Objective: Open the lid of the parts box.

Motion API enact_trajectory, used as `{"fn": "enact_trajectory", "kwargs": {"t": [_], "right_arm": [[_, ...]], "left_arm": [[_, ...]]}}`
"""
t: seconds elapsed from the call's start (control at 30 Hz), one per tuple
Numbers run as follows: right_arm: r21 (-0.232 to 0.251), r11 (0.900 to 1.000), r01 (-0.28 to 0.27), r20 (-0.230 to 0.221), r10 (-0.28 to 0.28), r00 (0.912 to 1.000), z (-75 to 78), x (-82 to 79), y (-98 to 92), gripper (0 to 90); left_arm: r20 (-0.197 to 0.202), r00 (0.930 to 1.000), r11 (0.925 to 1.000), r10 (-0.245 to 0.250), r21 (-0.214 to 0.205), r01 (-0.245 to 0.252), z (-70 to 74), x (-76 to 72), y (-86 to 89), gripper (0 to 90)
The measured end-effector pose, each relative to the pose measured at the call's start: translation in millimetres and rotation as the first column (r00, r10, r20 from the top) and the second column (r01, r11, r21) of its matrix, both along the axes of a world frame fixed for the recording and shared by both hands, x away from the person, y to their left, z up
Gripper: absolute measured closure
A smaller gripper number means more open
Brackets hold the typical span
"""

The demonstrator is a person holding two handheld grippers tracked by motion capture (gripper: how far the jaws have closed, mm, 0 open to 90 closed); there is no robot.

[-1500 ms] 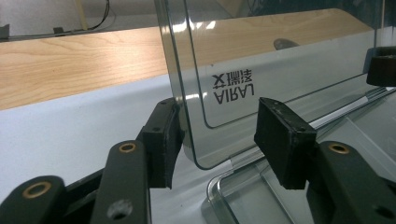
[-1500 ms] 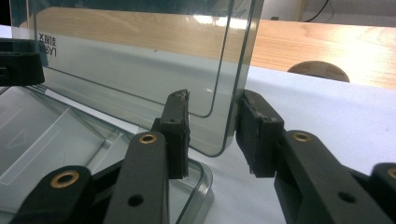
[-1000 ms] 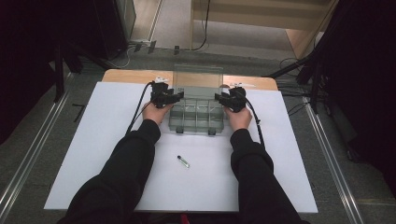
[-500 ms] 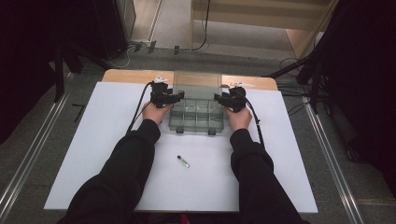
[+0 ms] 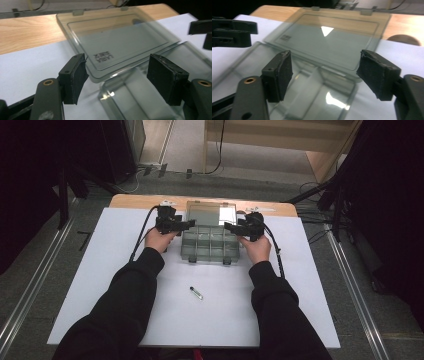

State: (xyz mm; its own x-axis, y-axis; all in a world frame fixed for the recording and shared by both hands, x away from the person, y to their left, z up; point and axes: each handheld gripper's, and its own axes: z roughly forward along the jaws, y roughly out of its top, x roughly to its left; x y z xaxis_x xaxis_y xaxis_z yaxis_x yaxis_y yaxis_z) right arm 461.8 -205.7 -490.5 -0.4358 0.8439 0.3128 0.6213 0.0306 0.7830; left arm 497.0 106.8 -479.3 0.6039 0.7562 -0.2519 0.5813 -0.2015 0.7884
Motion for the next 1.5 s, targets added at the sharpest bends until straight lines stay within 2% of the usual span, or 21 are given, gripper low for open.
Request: {"fn": "enact_trajectory", "kwargs": {"t": [0.17,0.23,0.3,0.37,0.5,0.57,0.63,0.8,0.93,1.2,1.33,1.4,1.5], "right_arm": [[0.057,0.9962,-0.066,-0.025,0.067,0.9974,6.5,-9.8,0.2,27.1],[0.085,0.9909,-0.105,-0.031,0.107,0.9937,9.9,-14.6,1.5,26.6],[0.074,0.9885,-0.132,-0.022,0.134,0.9908,13.8,-20.9,4.6,26.7],[0.065,0.9859,-0.154,-0.020,0.156,0.9876,15.7,-25.1,6.8,26.6],[0.049,0.9787,-0.199,-0.020,0.200,0.9795,17.1,-34.6,12.1,26.6],[0.037,0.9754,-0.217,-0.019,0.218,0.9758,17.4,-39.9,14.3,26.6],[0.034,0.9719,-0.233,-0.013,0.233,0.9723,17.8,-44.5,15.3,26.6],[0.045,0.9664,-0.253,-0.005,0.254,0.9673,21.4,-51.2,14.3,26.8],[0.045,0.9630,-0.266,-0.002,0.266,0.9640,22.2,-56.8,14.3,26.8],[0.048,0.9552,-0.292,-0.002,0.292,0.9563,24.2,-68.1,14.5,26.8],[0.046,0.9509,-0.306,0.005,0.306,0.9519,26.8,-74.1,15.4,27.5],[0.042,0.9494,-0.311,0.014,0.311,0.9503,27.4,-76.9,16.0,27.6],[0.039,0.9458,-0.322,0.009,0.322,0.9466,26.4,-81.1,16.7,27.6]], "left_arm": [[-0.007,0.9996,0.9988,-0.027,-0.041,0.027,9.6,-9.1,9.1,31.3],[-0.040,0.9972,0.9970,-0.064,-0.047,0.062,12.3,-12.2,12.1,31.3],[-0.064,0.9929,0.9946,-0.100,-0.034,0.098,13.9,-16.1,13.5,31.4],[-0.051,0.9934,0.9947,-0.103,0.000,0.103,15.1,-21.4,15.1,31.4],[-0.068,0.9900,0.9919,-0.123,-0.038,0.121,16.0,-29.7,19.8,31.3],[-0.080,0.9877,0.9905,-0.135,-0.039,0.132,16.1,-34.0,21.5,31.3],[-0.075,0.9878,0.9903,-0.136,-0.037,0.134,16.1,-38.6,23.1,31.3],[-0.097,0.9820,0.9855,-0.162,-0.068,0.156,14.0,-48.2,26.3,31.4],[-0.118,0.9772,0.9835,-0.176,-0.062,0.170,12.9,-54.9,26.4,31.4],[-0.119,0.9729,0.9792,-0.198,-0.069,0.191,13.1,-69.0,29.5,31.3],[-0.127,0.9744,0.9800,-0.186,-0.096,0.174,13.5,-72.7,33.3,31.4],[-0.138,0.9687,0.9748,-0.206,-0.115,0.191,13.4,-75.1,34.6,31.4],[-0.130,0.9692,0.9748,-0.209,-0.106,0.196,14.0,-79.3,35.4,31.4]]}}
